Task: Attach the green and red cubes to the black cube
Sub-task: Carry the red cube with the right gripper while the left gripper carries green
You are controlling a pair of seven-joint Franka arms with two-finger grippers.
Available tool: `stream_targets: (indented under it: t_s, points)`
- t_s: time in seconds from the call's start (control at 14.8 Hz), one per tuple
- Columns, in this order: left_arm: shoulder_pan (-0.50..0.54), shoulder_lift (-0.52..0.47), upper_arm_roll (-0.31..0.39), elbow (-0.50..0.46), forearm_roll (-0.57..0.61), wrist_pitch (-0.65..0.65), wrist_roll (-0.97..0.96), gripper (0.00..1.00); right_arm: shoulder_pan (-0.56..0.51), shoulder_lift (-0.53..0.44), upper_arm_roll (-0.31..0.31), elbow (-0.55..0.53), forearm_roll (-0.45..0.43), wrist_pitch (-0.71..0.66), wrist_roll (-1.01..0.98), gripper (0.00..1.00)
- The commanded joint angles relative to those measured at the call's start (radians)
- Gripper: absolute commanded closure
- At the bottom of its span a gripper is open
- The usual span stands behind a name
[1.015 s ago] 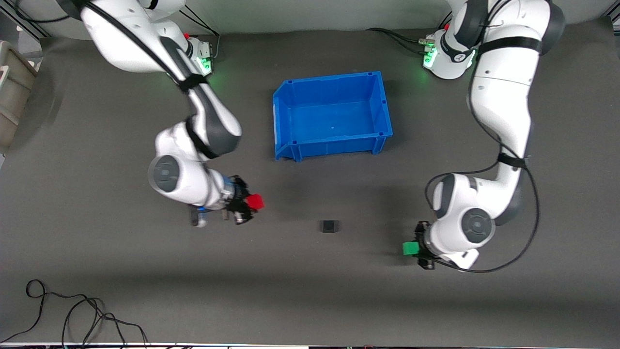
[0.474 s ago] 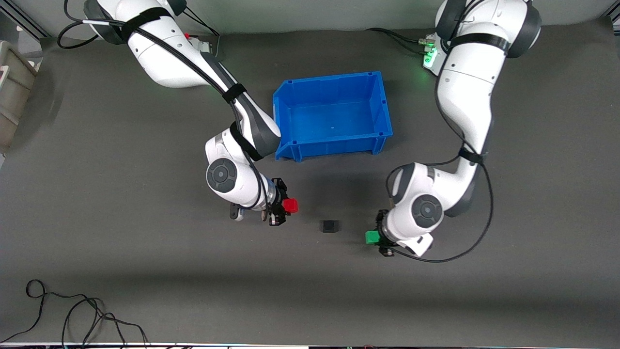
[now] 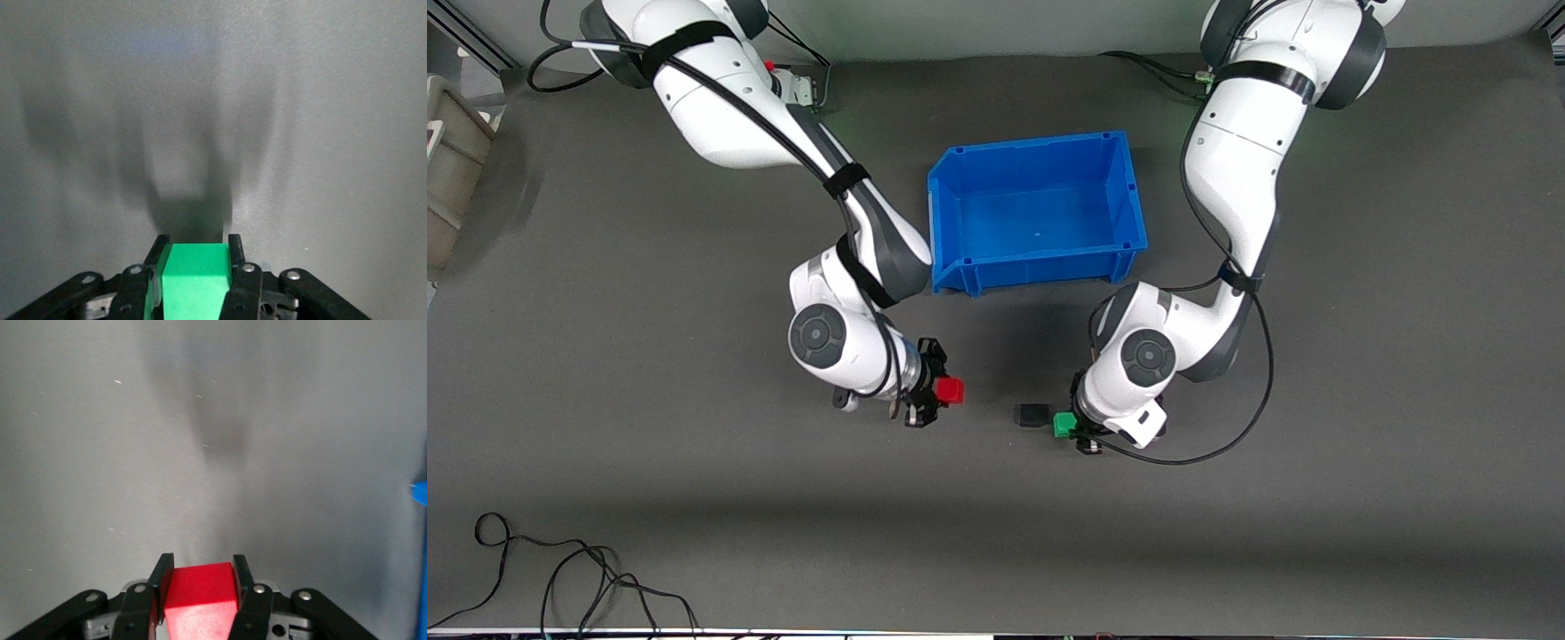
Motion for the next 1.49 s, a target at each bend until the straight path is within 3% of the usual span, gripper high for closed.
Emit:
stream_targets:
  t_s: [0.0, 0.54, 0.68, 1.02, 1.22, 1.42]
  points:
    - [-0.011, -0.003, 0.021, -0.010, -0.009, 0.004, -0.015, 1.00, 0.011, 0.120, -0.006, 0.139, -0.036, -0.027, 0.026, 1.00]
    - [-0.031, -0.003, 0.021, -0.009, -0.003, 0.000, -0.046, 1.00, 0.055, 0.261, -0.010, 0.257, -0.071, 0.004, 0.039, 1.00]
    - [-0.031, -0.004, 0.021, -0.009, 0.004, 0.000, -0.053, 1.00, 0.060, 0.312, -0.010, 0.313, -0.140, 0.006, 0.112, 1.00]
    - [-0.039, -0.005, 0.021, -0.009, 0.006, 0.001, -0.067, 1.00, 0.098, 0.327, -0.015, 0.343, -0.174, 0.010, 0.177, 1.00]
    - [-0.046, -0.005, 0.021, -0.009, 0.006, 0.000, -0.067, 1.00, 0.123, 0.327, -0.015, 0.337, -0.273, 0.009, 0.253, 1.00]
    - [-0.048, -0.005, 0.021, -0.007, 0.006, 0.000, -0.069, 1.00, 0.141, 0.326, -0.015, 0.334, -0.283, 0.001, 0.261, 1.00]
